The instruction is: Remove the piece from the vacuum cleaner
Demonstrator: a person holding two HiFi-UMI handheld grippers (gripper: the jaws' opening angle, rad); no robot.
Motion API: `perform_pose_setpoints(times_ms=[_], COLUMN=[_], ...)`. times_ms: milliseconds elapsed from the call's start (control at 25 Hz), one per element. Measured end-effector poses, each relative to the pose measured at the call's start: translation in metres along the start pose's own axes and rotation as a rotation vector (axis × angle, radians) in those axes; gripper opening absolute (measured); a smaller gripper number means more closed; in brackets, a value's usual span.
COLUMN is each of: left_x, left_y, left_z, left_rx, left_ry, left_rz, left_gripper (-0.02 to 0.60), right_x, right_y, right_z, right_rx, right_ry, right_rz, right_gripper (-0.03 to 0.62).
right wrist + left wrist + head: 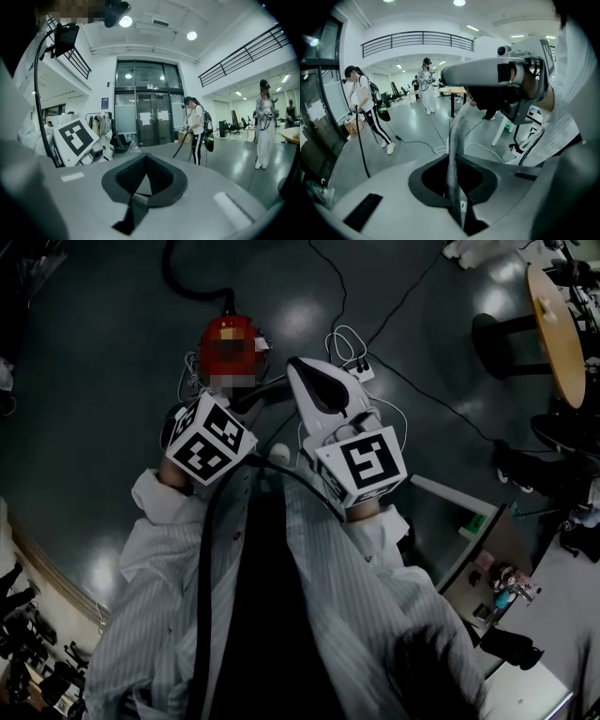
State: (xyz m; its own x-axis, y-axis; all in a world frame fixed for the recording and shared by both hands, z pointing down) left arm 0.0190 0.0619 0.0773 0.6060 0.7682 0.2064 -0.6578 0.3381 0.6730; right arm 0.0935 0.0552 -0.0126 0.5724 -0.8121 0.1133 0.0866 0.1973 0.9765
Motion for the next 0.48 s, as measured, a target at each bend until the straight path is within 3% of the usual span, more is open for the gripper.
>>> perform_pose_setpoints(times_ms=[480], left_x=[0.0026], left_y=[-0.0017], left_z=[-0.0035], left_rx=[0.010], left_ry=[-0.002], left_rz=[0.009], left_gripper=[0.028], right_x=[-0.0018], right_y=[0.0013], right_z=[-0.0015], right_rx=[0.008], right_ry=[-0.010], right_rz=[0.015], right_gripper=[0.000])
Point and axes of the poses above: the fingertips, and each gripper's own axes: z forward along the fingers, x to its right, y out of its underside, the point moved 4 cm from there along -z, backward along the fingers, and after that the axes turned 12 degrees about -y, right-handed, at the moved point
